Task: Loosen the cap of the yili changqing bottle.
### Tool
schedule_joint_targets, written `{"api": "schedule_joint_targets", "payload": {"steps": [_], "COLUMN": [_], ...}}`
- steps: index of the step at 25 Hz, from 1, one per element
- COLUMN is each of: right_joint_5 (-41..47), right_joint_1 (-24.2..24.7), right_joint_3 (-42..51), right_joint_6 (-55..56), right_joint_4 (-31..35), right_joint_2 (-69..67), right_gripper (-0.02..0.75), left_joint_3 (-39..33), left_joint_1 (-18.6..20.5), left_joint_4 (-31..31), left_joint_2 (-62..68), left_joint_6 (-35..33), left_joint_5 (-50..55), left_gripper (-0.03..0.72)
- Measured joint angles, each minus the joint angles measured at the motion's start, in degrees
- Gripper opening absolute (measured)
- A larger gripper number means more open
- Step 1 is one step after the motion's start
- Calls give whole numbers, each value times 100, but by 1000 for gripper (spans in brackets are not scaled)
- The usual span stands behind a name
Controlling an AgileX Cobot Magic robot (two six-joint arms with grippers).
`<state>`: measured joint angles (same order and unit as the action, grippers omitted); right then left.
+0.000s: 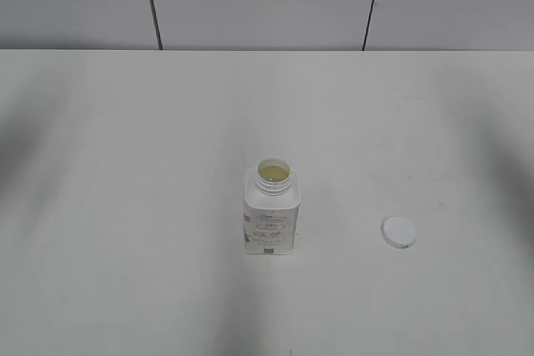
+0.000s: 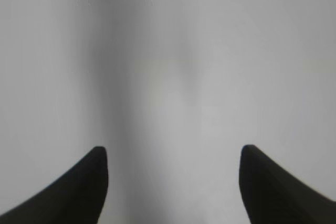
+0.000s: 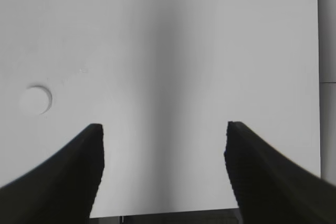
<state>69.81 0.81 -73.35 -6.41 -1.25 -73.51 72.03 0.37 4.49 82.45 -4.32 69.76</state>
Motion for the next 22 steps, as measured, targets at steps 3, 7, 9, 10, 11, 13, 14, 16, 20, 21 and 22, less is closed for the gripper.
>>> {"api": "schedule_joint_targets", "payload": {"steps": [3,7,9,10,11,13,14,16,20,21,22], "right_joint_5": [0,0,0,0,0,0,4,4,4,4,4], "right_joint_1": [0,0,0,0,0,0,0,0,0,0,0], "right_joint_3": [365,852,1087,1220,1353,1577,1688,1884,2234,2315,2406], "right_joint_6": [0,0,0,0,0,0,0,0,19,49,89], "right_joint_4": [0,0,5,12,26,61,76,125,125,125,125], "right_joint_2": [476,940,1186,1320,1435,1721,1842,2138,2877,3023,3170], "right_gripper": [567,567,567,567,567,567,567,567,567,567,567], "left_joint_3": [-479,-1022,-1247,-1364,-1457,-1650,-1727,-1917,-2254,-2365,-2431], "left_joint_1": [0,0,0,0,0,0,0,0,0,0,0], "left_joint_4": [-315,-449,-449,-449,-449,-449,-449,-449,-449,-449,-449], "left_joint_2": [-149,-603,-952,-1121,-1335,-1752,-1952,-2487,-3432,-3750,-3960], "left_joint_6": [0,0,0,0,0,0,0,0,0,0,0], "left_joint_5": [-5,1,1,-4,-4,1,1,-60,-224,-251,-251], "left_gripper": [480,480,480,480,480,480,480,480,478,478,478]}}
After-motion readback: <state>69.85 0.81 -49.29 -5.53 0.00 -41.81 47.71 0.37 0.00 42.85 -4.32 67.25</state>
